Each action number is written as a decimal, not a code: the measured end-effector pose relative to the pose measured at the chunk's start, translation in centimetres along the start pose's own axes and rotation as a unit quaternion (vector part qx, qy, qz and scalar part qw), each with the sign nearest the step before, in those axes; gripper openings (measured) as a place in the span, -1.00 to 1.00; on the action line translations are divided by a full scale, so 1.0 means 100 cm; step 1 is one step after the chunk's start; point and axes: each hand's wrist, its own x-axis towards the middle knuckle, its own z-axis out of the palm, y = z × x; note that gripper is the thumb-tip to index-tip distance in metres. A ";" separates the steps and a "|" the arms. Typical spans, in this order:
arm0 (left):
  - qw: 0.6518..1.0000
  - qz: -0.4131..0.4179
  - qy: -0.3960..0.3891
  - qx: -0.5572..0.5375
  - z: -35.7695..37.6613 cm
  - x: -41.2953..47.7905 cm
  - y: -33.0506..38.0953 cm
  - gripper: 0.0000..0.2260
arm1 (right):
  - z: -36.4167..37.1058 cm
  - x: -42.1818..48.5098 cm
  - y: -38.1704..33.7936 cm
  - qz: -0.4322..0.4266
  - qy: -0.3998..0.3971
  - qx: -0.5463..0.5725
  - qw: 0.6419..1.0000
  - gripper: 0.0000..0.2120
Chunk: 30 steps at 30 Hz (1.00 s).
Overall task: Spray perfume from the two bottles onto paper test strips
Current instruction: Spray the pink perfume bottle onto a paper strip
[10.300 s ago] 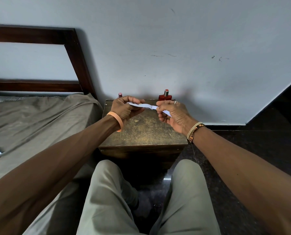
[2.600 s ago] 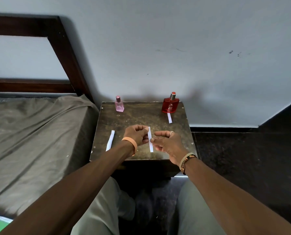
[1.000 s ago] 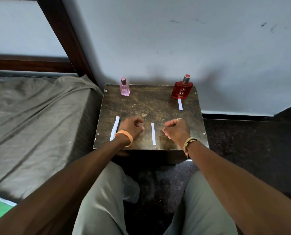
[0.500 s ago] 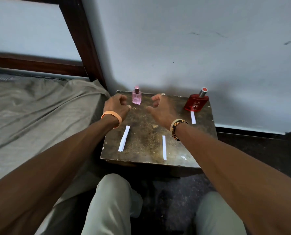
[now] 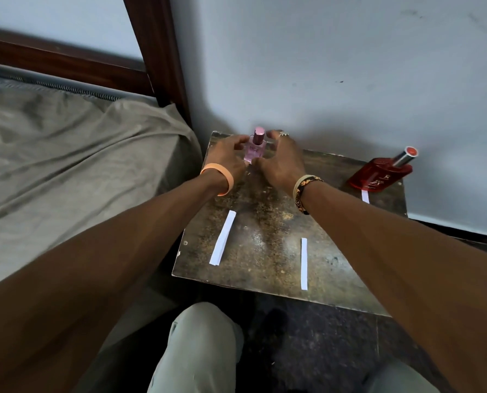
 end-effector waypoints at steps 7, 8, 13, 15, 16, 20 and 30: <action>0.998 0.023 0.023 -0.058 0.004 -0.007 0.007 -0.76 | 0.006 -0.009 0.005 -0.004 0.024 0.028 0.999 -0.90; 0.997 0.030 0.020 -0.073 0.003 -0.011 0.009 -0.76 | 0.004 -0.014 0.007 -0.004 0.024 0.030 0.999 -0.93; 0.994 0.043 -0.021 -0.100 0.008 -0.039 0.028 -0.69 | -0.017 -0.044 0.024 0.007 0.017 0.004 1.000 -0.88; 0.992 0.058 -0.024 -0.106 0.013 -0.052 0.042 -0.65 | -0.037 -0.061 0.027 0.006 0.034 0.003 0.999 -0.86; 0.993 0.059 -0.031 -0.102 0.017 -0.057 0.047 -0.62 | -0.046 -0.071 0.027 0.006 0.044 -0.004 0.999 -0.86; 0.991 0.064 -0.064 -0.096 0.023 -0.091 0.092 -0.58 | -0.092 -0.115 0.039 0.012 0.071 -0.026 0.997 -0.90; 0.976 0.105 -0.155 -0.112 0.070 -0.170 0.178 -0.64 | -0.174 -0.195 0.090 0.036 0.120 0.005 0.992 -0.88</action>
